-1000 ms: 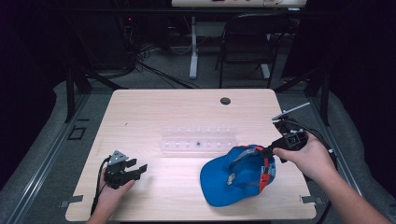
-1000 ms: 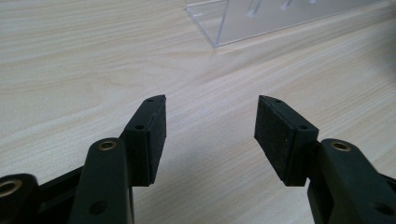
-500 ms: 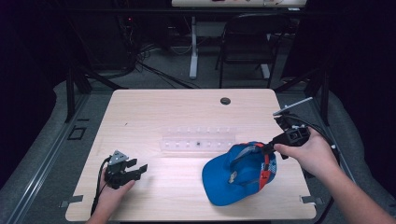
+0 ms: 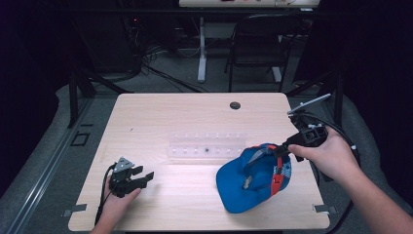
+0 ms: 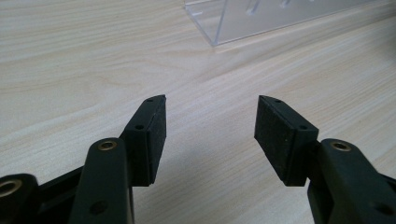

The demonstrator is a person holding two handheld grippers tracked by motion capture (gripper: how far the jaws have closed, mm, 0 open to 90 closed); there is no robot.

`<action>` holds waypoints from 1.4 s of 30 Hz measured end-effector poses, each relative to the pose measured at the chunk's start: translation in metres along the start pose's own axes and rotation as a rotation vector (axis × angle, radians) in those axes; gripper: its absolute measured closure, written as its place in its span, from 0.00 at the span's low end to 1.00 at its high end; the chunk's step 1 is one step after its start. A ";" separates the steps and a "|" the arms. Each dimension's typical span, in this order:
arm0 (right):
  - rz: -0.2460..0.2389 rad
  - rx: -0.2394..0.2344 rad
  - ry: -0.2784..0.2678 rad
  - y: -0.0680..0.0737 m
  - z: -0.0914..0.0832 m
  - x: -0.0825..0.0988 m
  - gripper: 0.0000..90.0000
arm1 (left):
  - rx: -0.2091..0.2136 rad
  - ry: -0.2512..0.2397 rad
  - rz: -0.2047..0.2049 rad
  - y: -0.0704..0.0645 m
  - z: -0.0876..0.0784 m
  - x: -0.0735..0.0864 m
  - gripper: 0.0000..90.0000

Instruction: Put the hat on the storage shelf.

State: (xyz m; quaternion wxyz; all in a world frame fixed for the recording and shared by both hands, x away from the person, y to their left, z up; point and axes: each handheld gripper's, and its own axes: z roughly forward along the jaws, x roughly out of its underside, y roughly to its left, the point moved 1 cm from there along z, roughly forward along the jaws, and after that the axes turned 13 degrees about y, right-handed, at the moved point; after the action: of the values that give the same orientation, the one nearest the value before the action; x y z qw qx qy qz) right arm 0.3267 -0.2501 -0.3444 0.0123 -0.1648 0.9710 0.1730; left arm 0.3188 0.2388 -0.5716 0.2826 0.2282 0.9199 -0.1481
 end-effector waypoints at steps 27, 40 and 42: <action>0.012 -0.099 -0.035 0.013 -0.030 -0.006 0.87 | 0.002 0.000 -0.004 0.000 0.000 0.000 0.49; 0.041 -0.226 -0.058 0.006 -0.028 -0.010 0.87 | 0.004 0.001 -0.003 0.000 0.001 0.000 0.49; 0.036 -0.238 -0.057 0.007 -0.028 -0.011 0.87 | 0.004 0.002 -0.005 0.000 0.001 0.000 0.49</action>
State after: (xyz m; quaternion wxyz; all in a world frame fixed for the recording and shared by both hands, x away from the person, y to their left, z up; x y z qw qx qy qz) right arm 0.3359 -0.2503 -0.3150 0.0171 -0.1425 0.9456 0.2921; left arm 0.3188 0.2384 -0.5722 0.2809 0.2266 0.9204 -0.1503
